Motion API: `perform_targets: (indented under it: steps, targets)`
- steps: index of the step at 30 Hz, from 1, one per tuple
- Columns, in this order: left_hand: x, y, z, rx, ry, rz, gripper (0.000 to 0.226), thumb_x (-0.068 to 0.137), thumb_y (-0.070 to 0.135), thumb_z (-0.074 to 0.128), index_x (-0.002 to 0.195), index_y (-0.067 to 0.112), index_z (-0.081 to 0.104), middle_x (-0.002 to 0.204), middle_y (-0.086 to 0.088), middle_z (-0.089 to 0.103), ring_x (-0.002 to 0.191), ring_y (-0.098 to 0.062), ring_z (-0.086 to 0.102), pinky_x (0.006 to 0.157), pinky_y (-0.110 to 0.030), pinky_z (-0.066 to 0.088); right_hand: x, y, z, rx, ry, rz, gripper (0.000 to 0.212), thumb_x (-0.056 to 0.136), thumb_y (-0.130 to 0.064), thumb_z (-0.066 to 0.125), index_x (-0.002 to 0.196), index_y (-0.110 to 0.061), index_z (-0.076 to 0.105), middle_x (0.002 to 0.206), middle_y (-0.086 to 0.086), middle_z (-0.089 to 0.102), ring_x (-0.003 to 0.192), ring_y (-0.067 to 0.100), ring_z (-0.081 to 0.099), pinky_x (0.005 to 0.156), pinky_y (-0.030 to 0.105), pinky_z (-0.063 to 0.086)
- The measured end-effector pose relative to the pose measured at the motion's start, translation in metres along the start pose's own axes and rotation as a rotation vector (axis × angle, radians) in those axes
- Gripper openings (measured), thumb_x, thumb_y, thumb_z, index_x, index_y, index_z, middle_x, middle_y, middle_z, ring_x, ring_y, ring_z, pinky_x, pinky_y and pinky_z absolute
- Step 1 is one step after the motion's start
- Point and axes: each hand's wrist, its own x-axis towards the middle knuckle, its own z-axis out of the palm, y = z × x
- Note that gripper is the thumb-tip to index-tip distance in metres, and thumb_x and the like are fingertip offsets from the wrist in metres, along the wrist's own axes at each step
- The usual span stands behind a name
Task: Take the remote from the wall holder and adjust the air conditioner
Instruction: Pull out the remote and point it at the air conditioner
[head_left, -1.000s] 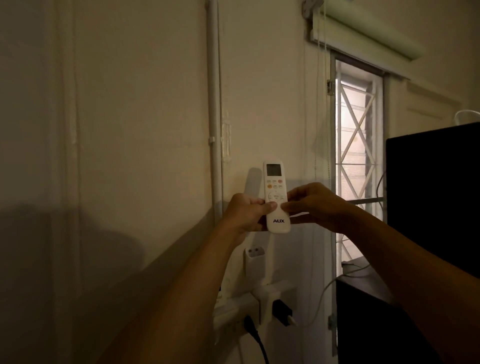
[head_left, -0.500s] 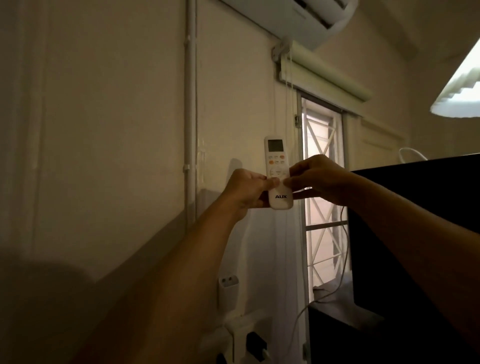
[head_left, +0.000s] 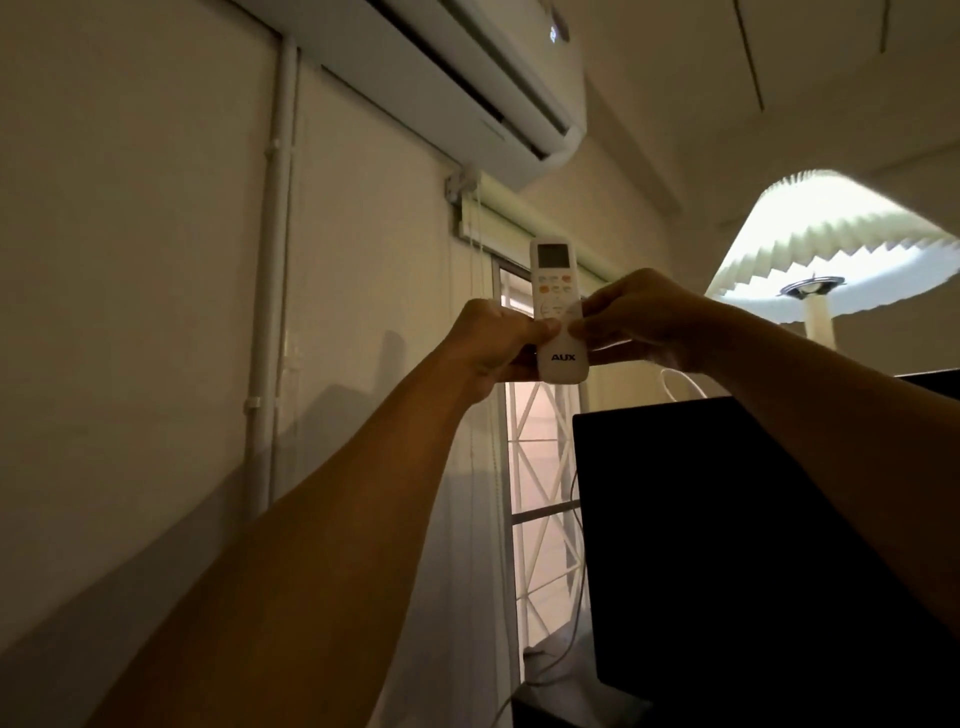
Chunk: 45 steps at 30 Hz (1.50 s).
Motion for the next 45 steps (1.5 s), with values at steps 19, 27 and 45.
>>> perform_targets:
  steps: [19,27,45]
  targets:
    - [0.022,0.005,0.015,0.023,-0.008,0.048,0.024,0.083,0.011,0.070,0.102,-0.001,0.062,0.098,-0.018,0.072,0.084,-0.030,0.073,0.073,-0.044,0.062,0.023,-0.003,-0.016,0.127,0.164,-0.100,0.015,0.089,-0.017,0.062,0.098,-0.005,0.064,0.091,0.010,0.072,0.077,0.021,0.072,0.057,0.028,0.056]
    - [0.025,0.006,0.009,0.037,0.023,0.044,0.027,0.083,0.010,0.070,0.105,-0.003,0.062,0.106,-0.021,0.072,0.092,-0.034,0.073,0.080,-0.049,0.060,0.030,-0.003,-0.011,0.173,0.147,-0.118,0.016,0.089,-0.014,0.062,0.097,0.000,0.063,0.090,0.013,0.072,0.078,0.023,0.071,0.059,0.030,0.057]
    - [0.023,0.005,0.009,-0.012,0.017,0.011,0.030,0.084,0.008,0.068,0.110,-0.004,0.060,0.104,-0.020,0.072,0.088,-0.031,0.073,0.074,-0.044,0.061,0.036,-0.001,-0.009,0.159,0.154,-0.122,0.021,0.087,-0.018,0.065,0.099,0.000,0.066,0.094,0.014,0.074,0.078,0.023,0.073,0.060,0.030,0.058]
